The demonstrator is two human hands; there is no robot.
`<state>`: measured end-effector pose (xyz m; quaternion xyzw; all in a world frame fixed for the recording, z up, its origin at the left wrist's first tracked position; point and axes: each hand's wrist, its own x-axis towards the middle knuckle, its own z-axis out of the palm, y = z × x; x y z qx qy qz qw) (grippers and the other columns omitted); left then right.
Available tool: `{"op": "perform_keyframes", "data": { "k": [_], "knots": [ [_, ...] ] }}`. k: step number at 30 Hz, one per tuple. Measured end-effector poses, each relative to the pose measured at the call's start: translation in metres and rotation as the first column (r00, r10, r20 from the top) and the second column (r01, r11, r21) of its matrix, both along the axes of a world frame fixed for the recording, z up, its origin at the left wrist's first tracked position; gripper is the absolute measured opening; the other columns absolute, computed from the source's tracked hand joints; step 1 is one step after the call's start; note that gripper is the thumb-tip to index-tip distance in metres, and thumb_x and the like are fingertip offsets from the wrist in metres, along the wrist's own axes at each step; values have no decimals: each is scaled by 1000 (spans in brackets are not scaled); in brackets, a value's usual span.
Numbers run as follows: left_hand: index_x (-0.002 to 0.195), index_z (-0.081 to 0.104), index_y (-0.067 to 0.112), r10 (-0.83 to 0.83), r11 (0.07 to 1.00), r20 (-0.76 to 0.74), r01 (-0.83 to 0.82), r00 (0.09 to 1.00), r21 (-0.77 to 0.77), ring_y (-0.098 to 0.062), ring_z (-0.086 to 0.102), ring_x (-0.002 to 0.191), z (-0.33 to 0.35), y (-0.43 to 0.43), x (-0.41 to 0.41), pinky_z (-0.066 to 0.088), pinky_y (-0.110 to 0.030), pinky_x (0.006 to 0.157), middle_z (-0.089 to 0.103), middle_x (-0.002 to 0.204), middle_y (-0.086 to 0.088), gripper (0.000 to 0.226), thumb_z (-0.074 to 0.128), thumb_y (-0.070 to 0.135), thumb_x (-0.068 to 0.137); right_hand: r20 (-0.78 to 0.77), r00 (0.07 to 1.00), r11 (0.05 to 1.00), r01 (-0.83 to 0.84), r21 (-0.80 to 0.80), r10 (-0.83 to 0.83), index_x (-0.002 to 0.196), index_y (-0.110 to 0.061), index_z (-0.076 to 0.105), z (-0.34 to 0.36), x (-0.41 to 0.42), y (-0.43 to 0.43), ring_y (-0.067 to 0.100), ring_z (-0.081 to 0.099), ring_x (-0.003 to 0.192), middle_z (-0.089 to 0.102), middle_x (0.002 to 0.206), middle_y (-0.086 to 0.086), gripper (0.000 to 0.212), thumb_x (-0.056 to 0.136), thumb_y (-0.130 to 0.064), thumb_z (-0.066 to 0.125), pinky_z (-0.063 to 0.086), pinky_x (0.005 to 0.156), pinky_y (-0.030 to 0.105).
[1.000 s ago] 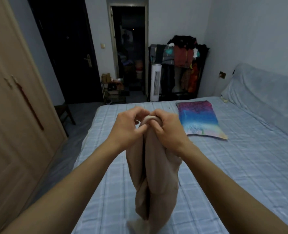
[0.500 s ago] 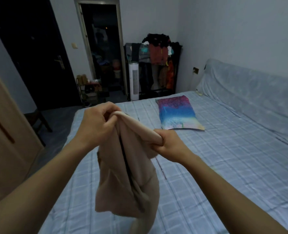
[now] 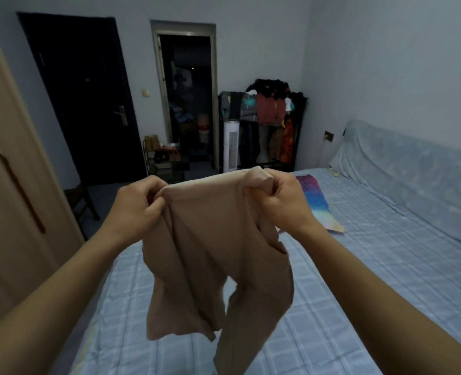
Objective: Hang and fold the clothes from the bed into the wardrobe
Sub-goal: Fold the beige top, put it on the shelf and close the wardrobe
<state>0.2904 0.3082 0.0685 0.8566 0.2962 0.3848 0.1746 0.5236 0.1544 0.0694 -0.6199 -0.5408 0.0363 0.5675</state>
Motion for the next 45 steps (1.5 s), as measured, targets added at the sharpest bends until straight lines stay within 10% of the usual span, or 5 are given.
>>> {"op": "perform_keyframes", "data": {
  "k": [12,16,20,32,45],
  "knots": [
    [121,64,27,-321,945,37,322,946,-57,-1,62,106,23,-33,29,55,-29,89,67,109,16,45,81,21,79,248,957,988,-137,-78,152,73,-24,66,19,-34,25,4,57,61,62,66,-9,25,84,-2,62,42,55,17],
    [123,63,24,-504,803,89,505,859,-317,-11,67,108,26,-40,39,54,-35,94,70,113,6,42,73,8,85,229,951,975,-181,-129,207,83,-14,70,15,-28,25,19,64,69,68,73,5,10,85,-8,63,54,63,42],
    [116,67,18,-486,735,172,508,857,-450,-18,70,103,24,-40,46,55,-44,95,74,107,-3,31,75,13,86,261,944,974,-167,-152,202,82,-15,70,16,-19,20,16,64,70,67,73,2,12,84,-7,63,54,63,38],
    [79,67,20,-353,932,133,360,926,-36,-28,59,63,37,-37,58,50,-41,56,64,67,-3,10,76,18,84,179,970,982,-143,-122,164,77,-16,66,15,-3,14,7,52,62,62,68,2,14,89,-10,67,42,57,28],
    [85,69,16,-254,956,14,249,967,154,-10,65,71,49,-28,58,53,-30,66,67,74,3,5,72,19,88,60,988,988,-135,-77,139,105,-17,67,-30,-27,6,11,68,82,70,84,-2,25,82,-18,76,58,68,37]
  ]
}}
